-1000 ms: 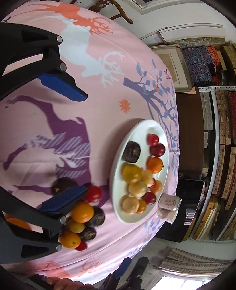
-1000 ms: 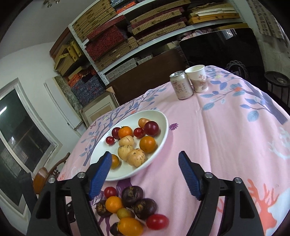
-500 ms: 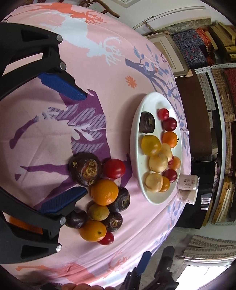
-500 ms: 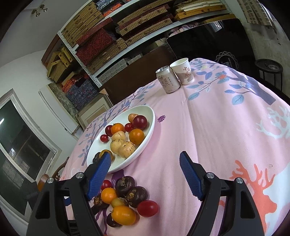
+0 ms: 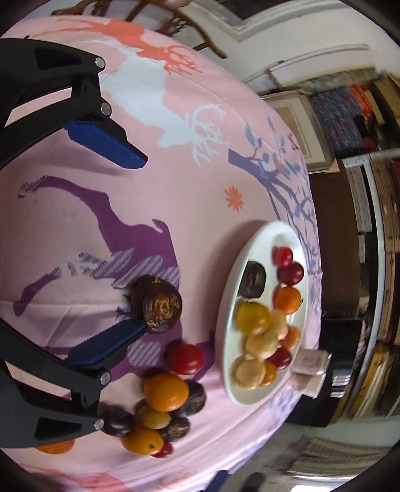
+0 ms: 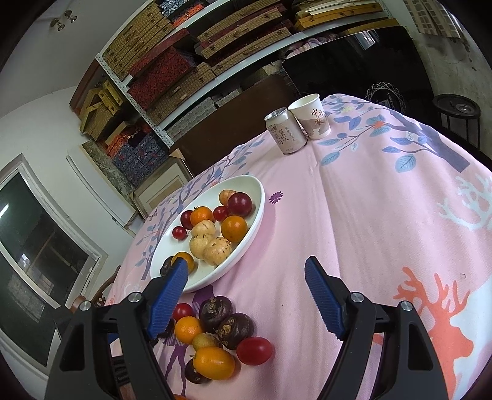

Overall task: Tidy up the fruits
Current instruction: 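Move both open grippers back toward the fruit pile, then grasp a dark brown plum with the left gripper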

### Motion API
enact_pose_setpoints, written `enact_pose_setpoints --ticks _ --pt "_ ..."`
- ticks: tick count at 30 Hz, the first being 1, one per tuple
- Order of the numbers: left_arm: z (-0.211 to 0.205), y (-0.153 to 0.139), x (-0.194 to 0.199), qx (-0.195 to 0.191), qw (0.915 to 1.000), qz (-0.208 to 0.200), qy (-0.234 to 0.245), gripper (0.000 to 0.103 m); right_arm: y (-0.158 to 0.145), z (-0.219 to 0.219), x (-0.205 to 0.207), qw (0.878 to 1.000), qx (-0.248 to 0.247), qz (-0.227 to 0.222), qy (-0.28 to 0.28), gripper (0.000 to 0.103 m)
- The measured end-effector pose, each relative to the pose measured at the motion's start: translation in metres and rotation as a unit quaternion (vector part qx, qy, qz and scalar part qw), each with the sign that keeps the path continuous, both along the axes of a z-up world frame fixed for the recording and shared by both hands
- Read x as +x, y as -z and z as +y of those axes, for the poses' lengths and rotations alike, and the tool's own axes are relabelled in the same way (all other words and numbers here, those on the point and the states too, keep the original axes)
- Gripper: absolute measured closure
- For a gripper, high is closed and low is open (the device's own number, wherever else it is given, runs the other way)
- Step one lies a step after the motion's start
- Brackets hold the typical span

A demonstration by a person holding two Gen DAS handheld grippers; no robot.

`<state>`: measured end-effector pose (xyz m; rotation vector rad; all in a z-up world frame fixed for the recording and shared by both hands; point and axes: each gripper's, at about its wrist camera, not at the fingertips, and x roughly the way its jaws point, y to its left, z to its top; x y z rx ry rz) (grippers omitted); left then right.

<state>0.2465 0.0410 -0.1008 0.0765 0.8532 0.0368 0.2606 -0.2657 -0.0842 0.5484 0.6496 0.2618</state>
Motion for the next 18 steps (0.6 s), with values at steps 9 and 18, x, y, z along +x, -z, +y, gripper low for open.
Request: enact_pose_setpoints --ticks 9,18 --pt "-0.022 0.003 0.000 0.008 0.9983 -0.004 0.058 0.007 -0.001 0.000 0.000 1.000 0.000 0.001 -0.004 0.024" --pt "-0.021 0.011 0.014 -0.048 0.9958 0.026 0.073 0.047 0.001 0.001 0.001 1.000 -0.007 0.004 -0.008 0.024"
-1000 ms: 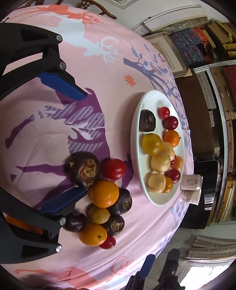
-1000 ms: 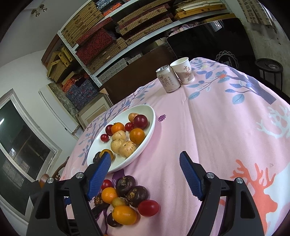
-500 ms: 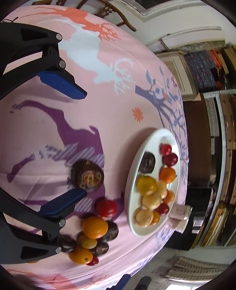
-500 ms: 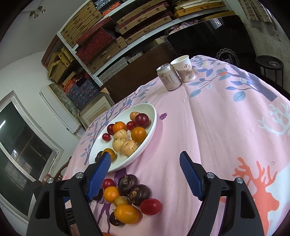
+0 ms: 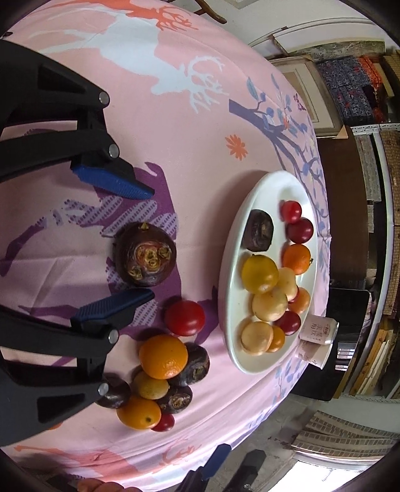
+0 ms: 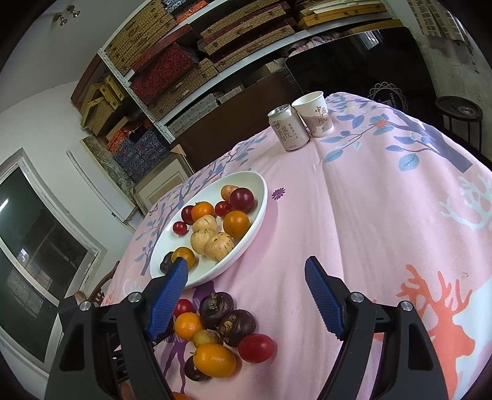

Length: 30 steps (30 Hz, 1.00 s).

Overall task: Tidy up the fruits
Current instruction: 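Grasp a dark brown plum with the left gripper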

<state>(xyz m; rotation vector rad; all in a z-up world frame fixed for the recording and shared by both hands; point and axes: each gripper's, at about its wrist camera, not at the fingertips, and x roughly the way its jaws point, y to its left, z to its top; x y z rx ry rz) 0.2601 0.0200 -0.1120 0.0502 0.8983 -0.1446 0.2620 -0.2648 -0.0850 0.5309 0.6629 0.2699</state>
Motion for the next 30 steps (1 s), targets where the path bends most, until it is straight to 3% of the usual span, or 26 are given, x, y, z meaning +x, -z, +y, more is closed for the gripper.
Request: enact_pose_setpoints --ticks 1,4,11,16,21,29,30 --pt "-0.001 0.000 0.001 -0.003 1.0000 0.001 0.004 0.054 0.001 0.000 0.000 1.000 -0.001 0.001 0.000 0.024" --pt "-0.003 0.003 0.005 -0.008 0.9999 0.007 0.014 0.061 0.001 0.002 0.001 1.000 -0.004 0.002 -0.002 0.024" --pt "0.003 0.001 0.003 0.002 1.0000 -0.001 0.000 0.062 0.002 0.013 -0.012 0.999 -0.044 0.004 -0.025 0.024" --pt "0.015 -0.003 0.001 -0.007 0.9998 -0.004 -0.020 0.061 0.011 0.026 -0.038 0.992 -0.118 0.006 -0.046 0.024" --pt "0.012 0.000 0.000 0.001 0.9999 0.001 -0.010 0.061 0.021 0.036 -0.040 0.984 -0.168 0.028 -0.057 0.046" --pt "0.010 0.002 0.000 0.004 0.9999 0.005 -0.010 0.061 0.029 0.051 -0.037 0.976 -0.196 0.047 -0.083 0.049" --pt "0.011 0.002 0.000 0.005 0.9999 0.005 -0.010 0.061 0.031 0.053 -0.036 0.975 -0.197 0.051 -0.085 0.054"
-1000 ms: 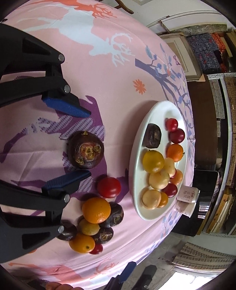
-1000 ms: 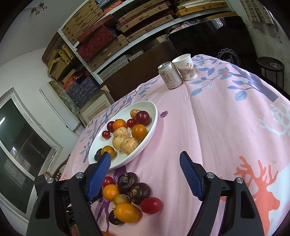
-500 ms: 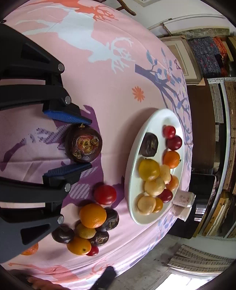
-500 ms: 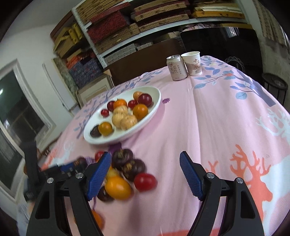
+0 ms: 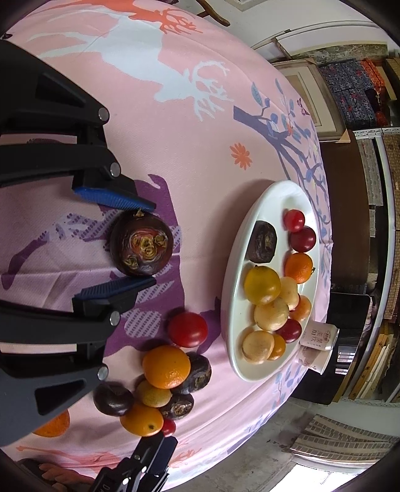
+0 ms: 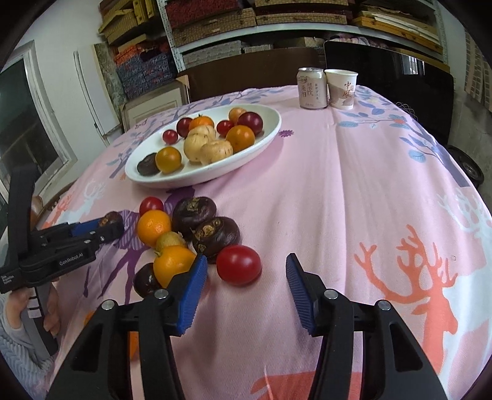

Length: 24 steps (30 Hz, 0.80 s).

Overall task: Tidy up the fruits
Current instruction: 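Grasp a dark brown plum with the left gripper, then grasp a red tomato with the right gripper while the left lifts the plum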

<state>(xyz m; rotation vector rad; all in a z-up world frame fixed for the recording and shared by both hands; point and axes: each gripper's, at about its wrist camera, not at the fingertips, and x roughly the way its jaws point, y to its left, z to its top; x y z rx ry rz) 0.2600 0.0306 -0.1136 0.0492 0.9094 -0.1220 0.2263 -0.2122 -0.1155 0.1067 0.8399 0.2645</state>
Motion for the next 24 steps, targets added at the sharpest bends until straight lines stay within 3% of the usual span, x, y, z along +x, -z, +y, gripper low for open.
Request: enact_pose_setpoints --ticks 3,11,15,24 --pt "-0.0006 0.0004 -0.0001 0.001 1.0000 0.000 0.000 0.061 0.0044 0.0025 0.0041 1.000 0.005 0.015 -0.008 0.062" --pt "-0.0018 0.0011 -0.0004 0.005 1.0000 0.000 0.000 0.061 0.0074 0.0052 0.0080 1.000 0.011 0.021 -0.012 0.064" --pt "-0.0016 0.0010 -0.0004 0.005 1.0000 0.000 0.000 0.061 0.0077 0.0058 0.0091 1.000 0.011 0.022 -0.013 0.071" --pt "-0.0010 -0.0004 -0.0010 0.004 1.0000 -0.005 -0.002 0.061 0.0046 -0.0001 0.0077 1.000 0.026 0.014 -0.006 0.072"
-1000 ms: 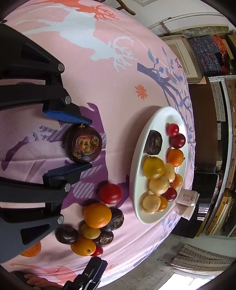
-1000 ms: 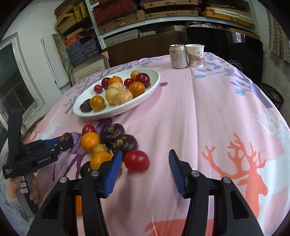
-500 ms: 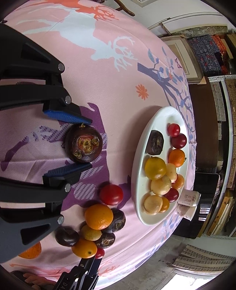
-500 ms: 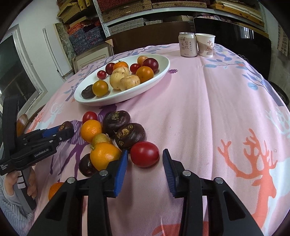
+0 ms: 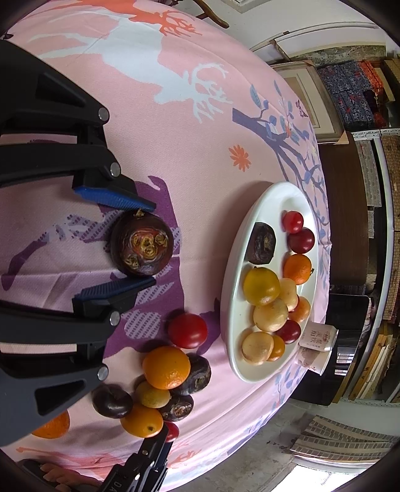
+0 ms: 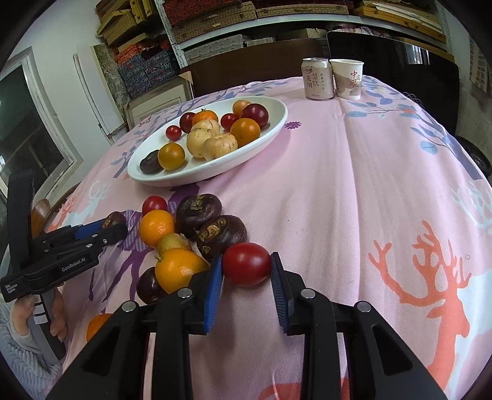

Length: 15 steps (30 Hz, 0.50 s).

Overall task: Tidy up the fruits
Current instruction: 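Grasp a red tomato with the right gripper while the left lifts the plum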

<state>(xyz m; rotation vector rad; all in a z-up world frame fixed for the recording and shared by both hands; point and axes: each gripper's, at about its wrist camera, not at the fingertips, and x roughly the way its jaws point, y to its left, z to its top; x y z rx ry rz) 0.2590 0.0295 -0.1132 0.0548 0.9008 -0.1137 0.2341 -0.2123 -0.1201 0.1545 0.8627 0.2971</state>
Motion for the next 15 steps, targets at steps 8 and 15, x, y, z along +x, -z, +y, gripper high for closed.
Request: enact_pose_setpoints --ticks 8,15 --pt "-0.0008 -0.0042 -0.0047 0.007 0.9999 -0.014 -0.003 0.061 -0.0018 -0.0048 -0.0011 1.000 0.008 -0.004 0.007 0.072" --pt "-0.0014 -0.0059 -0.0067 0.013 0.9997 -0.020 -0.003 0.061 -0.0031 -0.0082 -0.0014 1.000 0.012 -0.009 0.013 0.072"
